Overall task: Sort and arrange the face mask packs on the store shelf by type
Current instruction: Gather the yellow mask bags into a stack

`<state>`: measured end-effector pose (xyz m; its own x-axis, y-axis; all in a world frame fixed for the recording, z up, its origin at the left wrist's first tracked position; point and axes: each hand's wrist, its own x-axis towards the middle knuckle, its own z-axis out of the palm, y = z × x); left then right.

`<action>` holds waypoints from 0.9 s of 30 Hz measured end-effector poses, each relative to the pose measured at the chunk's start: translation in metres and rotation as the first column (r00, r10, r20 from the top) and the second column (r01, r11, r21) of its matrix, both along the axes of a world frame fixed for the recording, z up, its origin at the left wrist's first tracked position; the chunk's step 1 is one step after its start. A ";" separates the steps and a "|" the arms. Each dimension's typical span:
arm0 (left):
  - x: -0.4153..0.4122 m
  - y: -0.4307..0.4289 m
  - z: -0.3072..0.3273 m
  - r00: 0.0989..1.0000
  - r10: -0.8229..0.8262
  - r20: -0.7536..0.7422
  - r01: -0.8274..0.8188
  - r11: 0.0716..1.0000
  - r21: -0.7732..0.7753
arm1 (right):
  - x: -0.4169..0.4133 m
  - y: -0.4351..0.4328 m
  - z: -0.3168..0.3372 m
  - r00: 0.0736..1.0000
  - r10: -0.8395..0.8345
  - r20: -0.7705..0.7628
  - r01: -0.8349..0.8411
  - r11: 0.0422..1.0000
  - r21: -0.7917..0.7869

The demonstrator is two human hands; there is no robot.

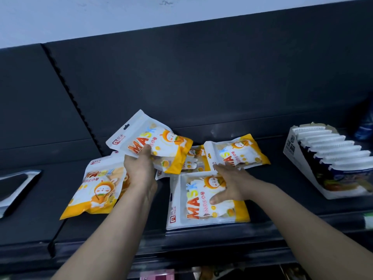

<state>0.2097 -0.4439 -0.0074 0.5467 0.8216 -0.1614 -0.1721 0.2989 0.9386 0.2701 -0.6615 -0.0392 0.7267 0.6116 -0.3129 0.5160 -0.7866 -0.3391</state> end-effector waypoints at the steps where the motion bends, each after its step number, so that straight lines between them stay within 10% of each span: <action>1: -0.001 0.000 0.001 1.000 -0.004 0.008 0.003 1.000 0.015 | 0.000 0.004 0.000 1.000 0.009 -0.016 -0.009 1.000 0.027; 12: -0.035 0.030 0.013 0.996 0.081 0.044 -0.086 0.986 0.141 | 0.005 0.031 0.014 0.998 0.034 0.046 -0.030 0.995 -0.094; 16: -0.041 0.038 0.015 0.993 0.112 0.045 -0.117 0.982 0.146 | 0.010 0.020 0.028 0.993 -0.114 -0.017 0.115 0.988 0.100; 22: -0.029 0.034 0.008 0.998 0.056 -0.017 -0.054 0.994 0.096 | 0.027 0.006 0.025 0.788 -0.588 -0.182 0.582 0.616 0.531; 27: -0.007 0.011 -0.010 0.959 -0.189 -0.211 0.203 0.978 0.044 | 0.024 -0.004 0.020 0.702 -0.629 -0.335 0.659 0.395 0.640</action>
